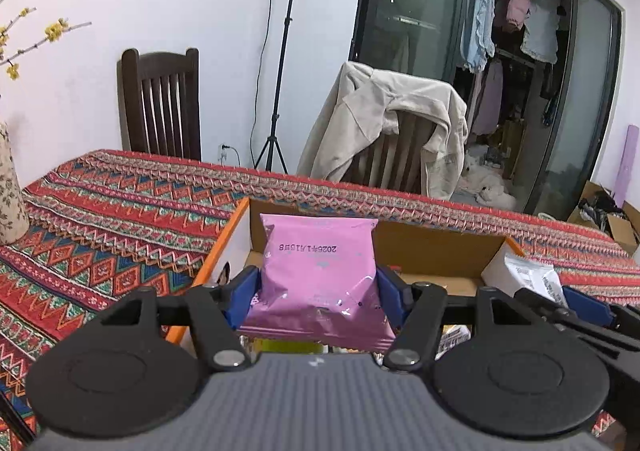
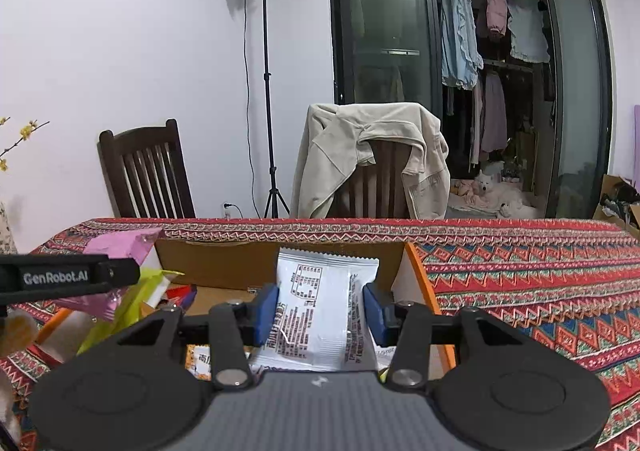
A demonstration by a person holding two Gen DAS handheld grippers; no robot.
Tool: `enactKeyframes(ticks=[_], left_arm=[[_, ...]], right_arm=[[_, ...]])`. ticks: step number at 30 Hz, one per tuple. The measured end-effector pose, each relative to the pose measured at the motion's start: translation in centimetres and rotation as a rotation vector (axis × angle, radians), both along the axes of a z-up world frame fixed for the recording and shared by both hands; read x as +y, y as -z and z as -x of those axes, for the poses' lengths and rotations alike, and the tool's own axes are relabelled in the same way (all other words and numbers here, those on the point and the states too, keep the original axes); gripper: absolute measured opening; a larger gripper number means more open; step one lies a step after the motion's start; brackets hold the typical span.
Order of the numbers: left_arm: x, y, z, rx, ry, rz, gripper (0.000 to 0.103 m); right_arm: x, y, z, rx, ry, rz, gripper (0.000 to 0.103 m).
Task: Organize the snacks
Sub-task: 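Carry the white packet and pink packet into the orange box and open both tools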
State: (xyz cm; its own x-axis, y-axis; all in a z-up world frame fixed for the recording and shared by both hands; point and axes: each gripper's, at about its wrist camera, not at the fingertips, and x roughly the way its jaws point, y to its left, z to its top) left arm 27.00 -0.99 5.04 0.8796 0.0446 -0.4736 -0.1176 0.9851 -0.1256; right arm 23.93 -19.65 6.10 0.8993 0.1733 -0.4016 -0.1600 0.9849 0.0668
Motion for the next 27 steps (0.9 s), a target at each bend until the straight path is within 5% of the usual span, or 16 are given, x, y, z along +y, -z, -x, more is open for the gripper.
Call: enactKeyframes(ticks=[16, 18, 19, 20, 21, 27], left_arm=[[0.2, 1.1, 0.0, -0.021, -0.011, -0.023, 0.067], [0.3, 1.0, 0.3, -0.039, -0.008, -0.013, 0.080], [0.3, 0.9, 0.4, -0.050, -0.012, -0.008, 0.094], [0.3, 0.8, 0.7, -0.067, -0.024, -0.010, 0.103], [0.3, 0.8, 1.0, -0.082, -0.032, -0.013, 0.103], [0.4, 0.8, 0.9, -0.072, -0.040, -0.006, 0.103]], right_arm=[[-0.7, 1.7, -1.3, 0.032, -0.012, -0.025, 0.048], [-0.8, 1.9, -1.3, 0.038, -0.020, -0.028, 0.065], [-0.9, 1.9, -1.4, 0.044, -0.023, -0.035, 0.085], [-1.0, 2.0, -1.4, 0.044, -0.022, -0.043, 0.093], [-1.2, 2.1, -1.4, 0.043, -0.021, -0.050, 0.099], [-1.6, 2.3, -1.1, 0.041, 0.001, -0.059, 0.103]])
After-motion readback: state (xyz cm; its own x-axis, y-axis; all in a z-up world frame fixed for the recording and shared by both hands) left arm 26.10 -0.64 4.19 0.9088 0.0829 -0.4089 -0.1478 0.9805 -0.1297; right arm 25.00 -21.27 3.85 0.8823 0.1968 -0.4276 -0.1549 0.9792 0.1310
